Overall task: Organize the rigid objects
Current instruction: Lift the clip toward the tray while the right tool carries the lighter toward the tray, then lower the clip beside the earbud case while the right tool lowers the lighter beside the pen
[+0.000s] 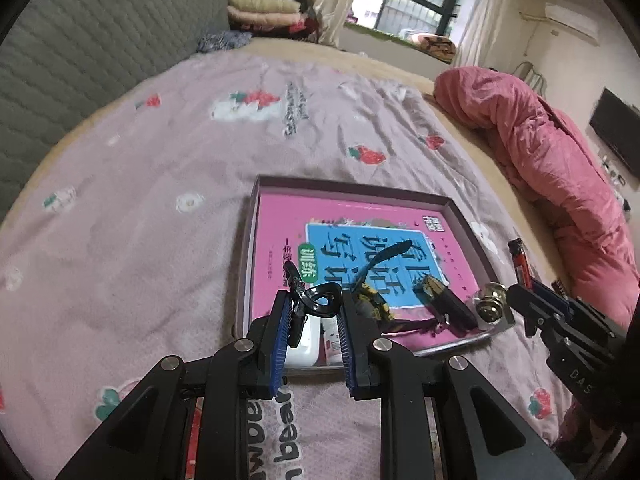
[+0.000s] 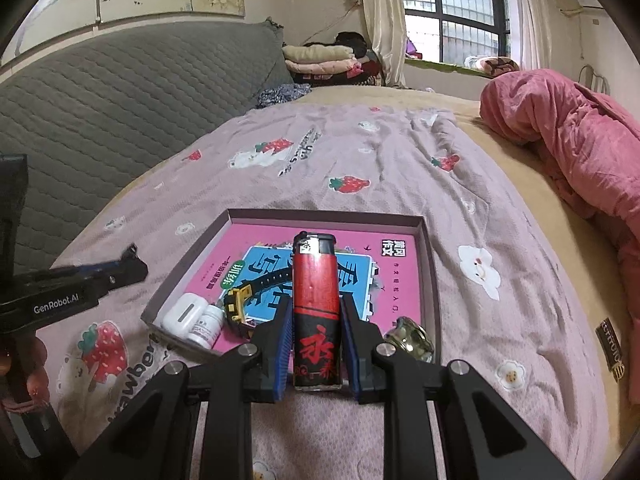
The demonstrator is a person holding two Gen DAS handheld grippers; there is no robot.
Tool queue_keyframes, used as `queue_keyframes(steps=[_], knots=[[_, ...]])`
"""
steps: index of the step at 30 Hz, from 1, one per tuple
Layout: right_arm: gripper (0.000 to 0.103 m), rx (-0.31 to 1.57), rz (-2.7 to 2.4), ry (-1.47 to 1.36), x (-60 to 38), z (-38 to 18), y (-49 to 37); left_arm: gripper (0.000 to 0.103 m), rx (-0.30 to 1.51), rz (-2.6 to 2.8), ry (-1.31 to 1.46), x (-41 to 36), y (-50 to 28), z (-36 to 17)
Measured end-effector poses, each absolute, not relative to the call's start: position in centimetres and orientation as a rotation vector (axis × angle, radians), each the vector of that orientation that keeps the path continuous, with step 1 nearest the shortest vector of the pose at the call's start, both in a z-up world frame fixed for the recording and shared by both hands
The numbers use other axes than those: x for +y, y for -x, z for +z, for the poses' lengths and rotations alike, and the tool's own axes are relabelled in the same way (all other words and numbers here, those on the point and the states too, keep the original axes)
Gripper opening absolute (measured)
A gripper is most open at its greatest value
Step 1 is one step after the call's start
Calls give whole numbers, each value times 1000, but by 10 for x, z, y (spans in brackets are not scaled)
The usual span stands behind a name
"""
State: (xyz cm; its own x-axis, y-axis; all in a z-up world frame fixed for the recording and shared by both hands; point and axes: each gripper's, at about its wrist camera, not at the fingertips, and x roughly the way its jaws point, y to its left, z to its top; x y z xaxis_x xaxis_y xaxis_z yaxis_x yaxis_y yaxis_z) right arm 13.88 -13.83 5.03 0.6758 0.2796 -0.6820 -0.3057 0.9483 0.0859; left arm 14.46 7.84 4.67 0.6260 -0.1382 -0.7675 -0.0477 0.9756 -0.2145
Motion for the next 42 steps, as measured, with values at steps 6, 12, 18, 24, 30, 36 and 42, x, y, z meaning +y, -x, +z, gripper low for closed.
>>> queue_keyframes(steps=[6, 12, 18, 24, 30, 36, 42], knots=[[23, 800, 337, 55, -131, 38, -152, 23, 922, -29, 202, 79, -157, 30], [23, 851, 333, 67, -129, 20, -160, 23, 954, -42, 169, 72, -163, 16], [23, 869, 335, 63, -130, 13, -160, 23, 979, -57, 147, 63, -168, 3], [23, 879, 343, 64, -129, 11, -161, 23, 999, -82, 144, 55, -173, -5], [23, 881, 342, 65, -130, 10, -162, 23, 1009, -87, 149, 53, -175, -11], [23, 893, 339, 68, -128, 5, -166, 23, 1010, -93, 146, 52, -175, -14], [23, 905, 331, 71, -127, -3, -169, 23, 1003, -97, 140, 50, -175, -15]])
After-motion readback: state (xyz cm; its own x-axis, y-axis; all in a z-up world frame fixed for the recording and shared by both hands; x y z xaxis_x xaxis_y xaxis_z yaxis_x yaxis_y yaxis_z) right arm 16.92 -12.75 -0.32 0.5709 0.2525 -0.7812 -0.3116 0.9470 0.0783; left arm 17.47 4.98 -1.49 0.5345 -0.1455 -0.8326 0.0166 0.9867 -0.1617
